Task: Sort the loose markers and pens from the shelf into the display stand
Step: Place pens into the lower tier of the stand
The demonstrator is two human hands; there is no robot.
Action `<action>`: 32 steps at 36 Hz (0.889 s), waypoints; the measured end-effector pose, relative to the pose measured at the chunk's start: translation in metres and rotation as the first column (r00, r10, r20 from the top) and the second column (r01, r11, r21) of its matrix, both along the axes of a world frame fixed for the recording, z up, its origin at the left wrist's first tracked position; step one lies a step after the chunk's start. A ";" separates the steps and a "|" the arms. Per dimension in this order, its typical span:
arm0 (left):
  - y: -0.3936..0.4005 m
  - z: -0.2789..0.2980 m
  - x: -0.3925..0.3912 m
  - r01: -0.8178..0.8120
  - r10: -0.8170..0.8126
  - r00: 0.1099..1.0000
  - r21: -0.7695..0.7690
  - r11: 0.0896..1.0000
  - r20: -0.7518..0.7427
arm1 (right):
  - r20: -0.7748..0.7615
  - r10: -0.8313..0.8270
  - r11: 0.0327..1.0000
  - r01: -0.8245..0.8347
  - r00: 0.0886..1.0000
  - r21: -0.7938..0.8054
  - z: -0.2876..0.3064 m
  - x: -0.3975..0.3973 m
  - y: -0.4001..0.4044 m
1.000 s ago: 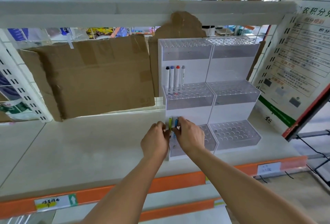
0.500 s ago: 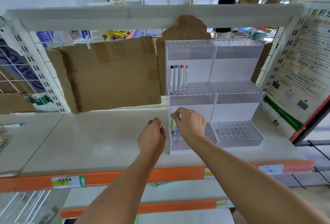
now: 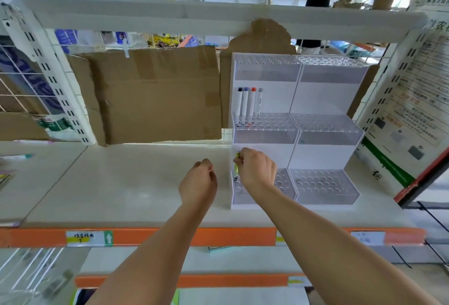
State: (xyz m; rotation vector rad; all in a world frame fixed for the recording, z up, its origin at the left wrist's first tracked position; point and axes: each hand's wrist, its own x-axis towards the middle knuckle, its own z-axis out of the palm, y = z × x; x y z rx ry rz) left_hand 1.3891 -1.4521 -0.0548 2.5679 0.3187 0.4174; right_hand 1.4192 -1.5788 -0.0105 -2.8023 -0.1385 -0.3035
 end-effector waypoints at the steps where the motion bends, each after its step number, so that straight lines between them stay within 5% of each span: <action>1: 0.003 0.000 -0.003 -0.004 0.004 1.000 0.013 1.000 -0.004 | 0.009 0.004 1.000 -0.004 1.000 0.020 0.000 -0.001 0.000; 5: 0.020 0.002 -0.017 -0.035 0.037 0.999 0.063 0.997 -0.024 | 0.070 0.012 0.993 -0.020 0.997 0.113 0.000 -0.009 0.000; 11: 0.062 0.005 -0.045 -0.063 0.087 0.990 0.203 0.977 -0.109 | 0.149 0.263 0.964 -0.267 0.953 0.008 -0.008 -0.017 0.025; 24: 0.187 0.006 -0.136 -0.374 0.435 0.865 0.258 0.891 -0.250 | -0.097 0.636 0.759 -0.643 0.766 -0.099 -0.014 -0.055 0.174; 32: 0.281 0.005 -0.188 -0.439 0.509 0.805 0.271 0.857 -0.306 | -0.124 0.744 0.640 -0.753 0.657 -0.150 -0.008 -0.087 0.283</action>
